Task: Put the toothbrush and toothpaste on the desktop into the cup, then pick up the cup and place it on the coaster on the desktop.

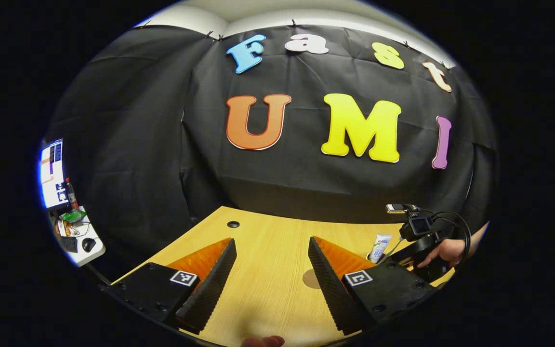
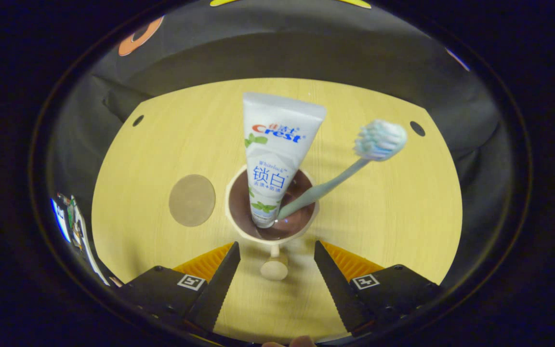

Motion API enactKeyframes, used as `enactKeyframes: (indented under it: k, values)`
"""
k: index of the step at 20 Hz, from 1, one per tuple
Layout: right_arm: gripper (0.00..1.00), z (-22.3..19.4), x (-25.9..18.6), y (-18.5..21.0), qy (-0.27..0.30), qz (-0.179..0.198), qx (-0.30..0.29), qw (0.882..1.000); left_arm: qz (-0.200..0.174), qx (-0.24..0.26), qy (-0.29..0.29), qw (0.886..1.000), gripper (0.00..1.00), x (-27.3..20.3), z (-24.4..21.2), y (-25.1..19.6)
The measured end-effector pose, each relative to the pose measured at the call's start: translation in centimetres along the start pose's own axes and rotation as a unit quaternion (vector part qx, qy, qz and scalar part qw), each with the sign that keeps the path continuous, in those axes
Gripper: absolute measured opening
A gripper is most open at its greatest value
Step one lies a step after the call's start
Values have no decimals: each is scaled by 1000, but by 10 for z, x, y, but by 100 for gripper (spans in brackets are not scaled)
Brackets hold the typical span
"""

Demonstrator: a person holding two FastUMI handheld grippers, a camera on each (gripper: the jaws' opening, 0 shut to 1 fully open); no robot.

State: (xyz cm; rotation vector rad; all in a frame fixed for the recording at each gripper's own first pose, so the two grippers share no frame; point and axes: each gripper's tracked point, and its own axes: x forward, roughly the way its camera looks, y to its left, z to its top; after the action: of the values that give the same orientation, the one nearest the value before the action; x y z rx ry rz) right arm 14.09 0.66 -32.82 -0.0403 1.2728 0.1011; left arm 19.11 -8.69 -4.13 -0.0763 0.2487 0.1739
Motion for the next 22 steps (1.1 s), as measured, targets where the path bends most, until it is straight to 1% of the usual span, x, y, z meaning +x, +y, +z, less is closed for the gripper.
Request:
enactKeyframes:
  k: [1,2,3,4,5,6,7,8,9,10,11,12,13,14,20,22]
  values:
    - [92,1,4,-1,7,-3,-3,1000,5,-6,3,1000,95,-2,-1,3]
    - [94,3,8,-2,15,-6,-7,1000,10,-12,7,1000,95,0,-1,4]
    - [94,4,12,-2,23,-8,-8,1000,16,-18,12,1000,95,0,-2,6]
    - [92,4,16,-1,29,-9,-10,999,22,-24,14,999,95,-1,-3,9]
    - [88,4,20,-1,37,-11,-12,999,28,-28,17,999,95,-2,-4,12]
    - [82,3,23,-1,43,-13,-14,999,33,-30,18,999,95,-5,-6,17]
    - [72,2,25,-1,50,-14,-14,999,39,-29,20,999,95,-6,-6,20]
    - [68,0,28,0,60,-13,-13,998,43,-28,22,998,95,-7,-8,24]
    - [55,-1,29,1,64,-14,-12,998,46,-27,25,998,95,-9,-9,27]
    - [56,0,30,-2,65,-20,-12,998,50,-26,26,998,95,-9,-8,30]
    - [41,-1,31,-2,65,-21,-13,998,53,-25,28,998,95,-9,-8,31]
    - [41,-2,31,-3,68,-26,-16,997,55,-26,28,998,95,-10,-8,33]
    - [28,0,27,-2,70,-26,-16,997,56,-29,30,998,95,-11,-8,34]
    - [28,0,28,-3,71,-28,-18,997,57,-30,32,997,95,-11,-10,35]
    - [23,2,26,-6,70,-43,-42,996,58,-35,38,997,95,-16,-12,35]
    - [23,5,26,0,65,-38,-47,996,61,-39,41,997,95,-21,-14,35]
